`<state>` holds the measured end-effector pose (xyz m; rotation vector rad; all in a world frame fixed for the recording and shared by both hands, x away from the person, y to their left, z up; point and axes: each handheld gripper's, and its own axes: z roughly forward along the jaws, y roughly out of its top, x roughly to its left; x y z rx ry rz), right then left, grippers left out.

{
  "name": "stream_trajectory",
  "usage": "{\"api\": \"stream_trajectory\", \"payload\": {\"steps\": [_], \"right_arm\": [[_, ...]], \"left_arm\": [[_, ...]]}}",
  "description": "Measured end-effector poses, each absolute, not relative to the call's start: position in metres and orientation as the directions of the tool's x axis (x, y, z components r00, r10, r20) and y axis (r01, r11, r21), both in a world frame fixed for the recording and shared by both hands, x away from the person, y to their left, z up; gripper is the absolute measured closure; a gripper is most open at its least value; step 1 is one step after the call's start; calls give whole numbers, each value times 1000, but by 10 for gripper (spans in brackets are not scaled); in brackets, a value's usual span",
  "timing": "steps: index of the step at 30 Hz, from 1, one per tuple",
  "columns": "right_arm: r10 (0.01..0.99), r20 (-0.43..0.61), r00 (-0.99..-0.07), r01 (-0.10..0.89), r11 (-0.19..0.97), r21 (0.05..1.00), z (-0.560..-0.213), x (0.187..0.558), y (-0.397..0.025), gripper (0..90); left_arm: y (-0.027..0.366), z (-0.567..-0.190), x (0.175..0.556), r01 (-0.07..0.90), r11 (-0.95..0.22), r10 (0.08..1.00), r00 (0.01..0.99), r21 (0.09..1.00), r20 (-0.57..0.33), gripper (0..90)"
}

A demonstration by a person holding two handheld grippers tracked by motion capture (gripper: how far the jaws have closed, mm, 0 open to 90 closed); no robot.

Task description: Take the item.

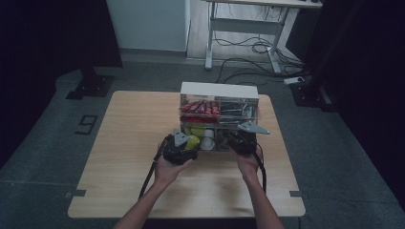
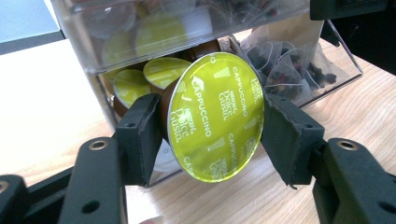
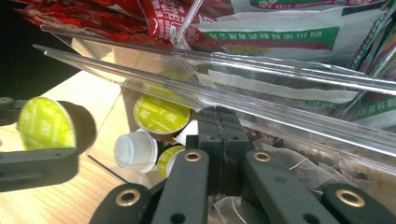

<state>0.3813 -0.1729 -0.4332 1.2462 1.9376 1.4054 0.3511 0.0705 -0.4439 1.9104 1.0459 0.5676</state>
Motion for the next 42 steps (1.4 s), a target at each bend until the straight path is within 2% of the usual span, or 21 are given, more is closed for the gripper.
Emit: {"api": "stream_trajectory", "payload": {"steps": [12, 42], "right_arm": [[857, 145, -495, 406, 81, 910, -434, 382, -171, 891], [860, 124, -495, 407, 104, 907, -432, 382, -170, 892]], "left_arm": [[96, -446, 346, 472, -246, 853, 520, 847, -42, 401], [164, -472, 333, 531, -234, 890, 453, 814, -40, 401]]}}
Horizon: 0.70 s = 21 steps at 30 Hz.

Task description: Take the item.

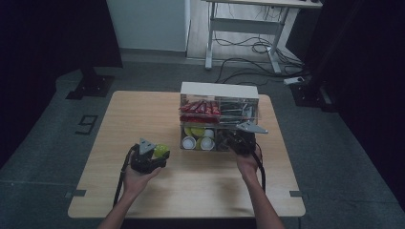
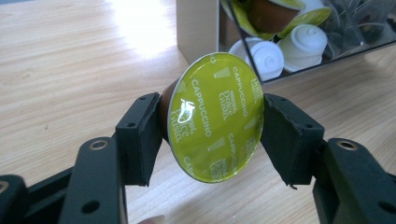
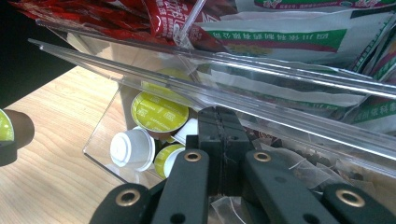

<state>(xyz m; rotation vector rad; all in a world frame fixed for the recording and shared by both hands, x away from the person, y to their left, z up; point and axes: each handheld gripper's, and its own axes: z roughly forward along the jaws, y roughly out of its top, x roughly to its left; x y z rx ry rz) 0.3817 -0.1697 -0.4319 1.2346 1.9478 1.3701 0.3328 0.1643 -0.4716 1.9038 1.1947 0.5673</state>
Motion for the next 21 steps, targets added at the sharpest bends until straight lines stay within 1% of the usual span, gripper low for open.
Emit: {"api": "stream_trajectory", "payload": {"steps": [12, 21], "right_arm": [[862, 124, -491, 406, 101, 908, -433, 381, -169, 891], [863, 124, -489, 406, 100, 908, -434, 381, -170, 891]], "left_arm": [[178, -491, 331, 580, -225, 900, 431, 783, -61, 401], [186, -505, 335, 616, -224, 913, 405, 755, -59, 401]]}}
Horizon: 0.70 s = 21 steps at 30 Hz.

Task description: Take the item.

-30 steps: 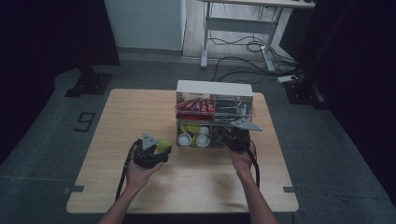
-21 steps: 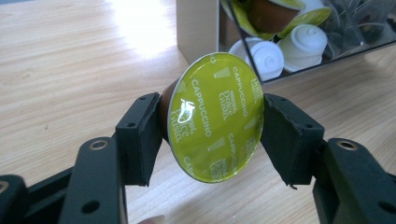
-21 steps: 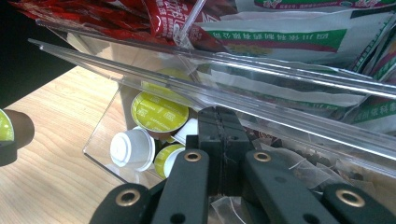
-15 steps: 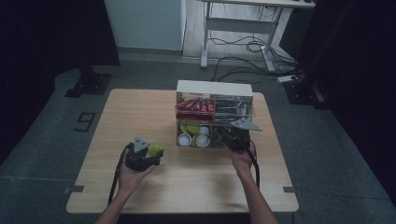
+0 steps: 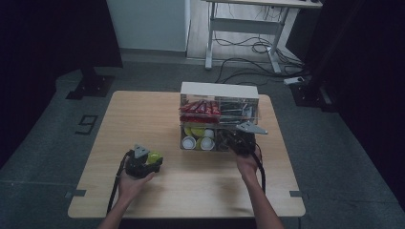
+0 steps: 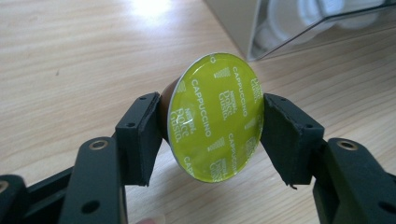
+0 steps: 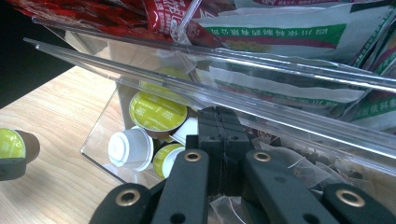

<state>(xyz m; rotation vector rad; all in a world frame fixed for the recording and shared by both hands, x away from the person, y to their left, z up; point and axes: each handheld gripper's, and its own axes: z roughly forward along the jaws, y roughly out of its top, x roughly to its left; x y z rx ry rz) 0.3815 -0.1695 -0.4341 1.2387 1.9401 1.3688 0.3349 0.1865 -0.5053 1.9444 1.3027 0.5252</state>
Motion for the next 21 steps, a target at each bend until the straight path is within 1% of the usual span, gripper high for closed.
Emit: {"api": "stream_trajectory", "payload": {"steps": [8, 15, 21], "right_arm": [[864, 122, -489, 406, 101, 908, -435, 382, -170, 890], [865, 123, -487, 406, 100, 908, -435, 382, -170, 887], [866, 120, -485, 405, 101, 909, -435, 382, -170, 882]], "left_arm": [[196, -518, 340, 646, -205, 931, 361, 735, -58, 400], [199, -525, 342, 666, -207, 936, 349, 717, -55, 399], [198, -529, 340, 667, -215, 933, 356, 714, -52, 398]]}}
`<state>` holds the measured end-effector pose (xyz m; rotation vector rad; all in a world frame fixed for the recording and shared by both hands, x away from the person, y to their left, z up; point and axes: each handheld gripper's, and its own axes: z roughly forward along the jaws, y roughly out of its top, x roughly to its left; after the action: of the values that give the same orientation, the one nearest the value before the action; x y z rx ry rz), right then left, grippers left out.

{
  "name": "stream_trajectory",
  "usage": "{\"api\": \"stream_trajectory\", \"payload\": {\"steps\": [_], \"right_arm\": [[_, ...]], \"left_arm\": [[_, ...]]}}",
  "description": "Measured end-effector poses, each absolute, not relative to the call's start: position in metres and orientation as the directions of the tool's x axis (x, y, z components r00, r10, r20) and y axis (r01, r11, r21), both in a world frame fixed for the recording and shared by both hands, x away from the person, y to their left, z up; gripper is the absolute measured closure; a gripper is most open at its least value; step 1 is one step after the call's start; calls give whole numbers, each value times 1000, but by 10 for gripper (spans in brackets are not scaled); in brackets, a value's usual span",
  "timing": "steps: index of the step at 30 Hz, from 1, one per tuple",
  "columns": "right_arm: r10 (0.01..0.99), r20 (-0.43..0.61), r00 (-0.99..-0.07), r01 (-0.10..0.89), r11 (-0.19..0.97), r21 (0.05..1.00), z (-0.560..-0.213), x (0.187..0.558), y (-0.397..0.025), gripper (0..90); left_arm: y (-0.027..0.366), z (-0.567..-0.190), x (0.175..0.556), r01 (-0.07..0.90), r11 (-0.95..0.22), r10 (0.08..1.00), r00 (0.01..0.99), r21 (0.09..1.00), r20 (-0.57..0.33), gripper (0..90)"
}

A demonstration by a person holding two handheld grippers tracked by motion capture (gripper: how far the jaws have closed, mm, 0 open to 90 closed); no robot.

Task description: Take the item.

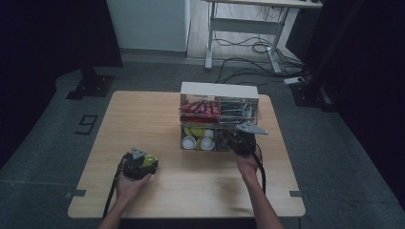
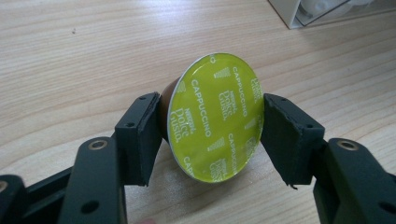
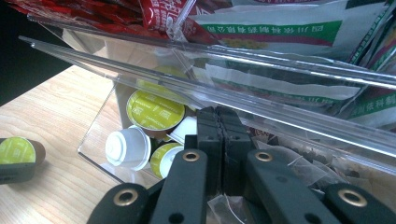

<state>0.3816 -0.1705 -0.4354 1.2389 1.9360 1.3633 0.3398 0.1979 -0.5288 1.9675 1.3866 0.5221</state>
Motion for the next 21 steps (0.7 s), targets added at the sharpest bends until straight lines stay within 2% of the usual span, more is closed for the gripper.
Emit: {"api": "stream_trajectory", "payload": {"steps": [12, 21], "right_arm": [[867, 120, -484, 404, 99, 910, -435, 381, -173, 882], [867, 118, -484, 405, 102, 909, -434, 381, -175, 882]], "left_arm": [[195, -535, 342, 684, -240, 928, 371, 689, -45, 389], [199, -531, 341, 671, -210, 922, 377, 711, -83, 272]]}}
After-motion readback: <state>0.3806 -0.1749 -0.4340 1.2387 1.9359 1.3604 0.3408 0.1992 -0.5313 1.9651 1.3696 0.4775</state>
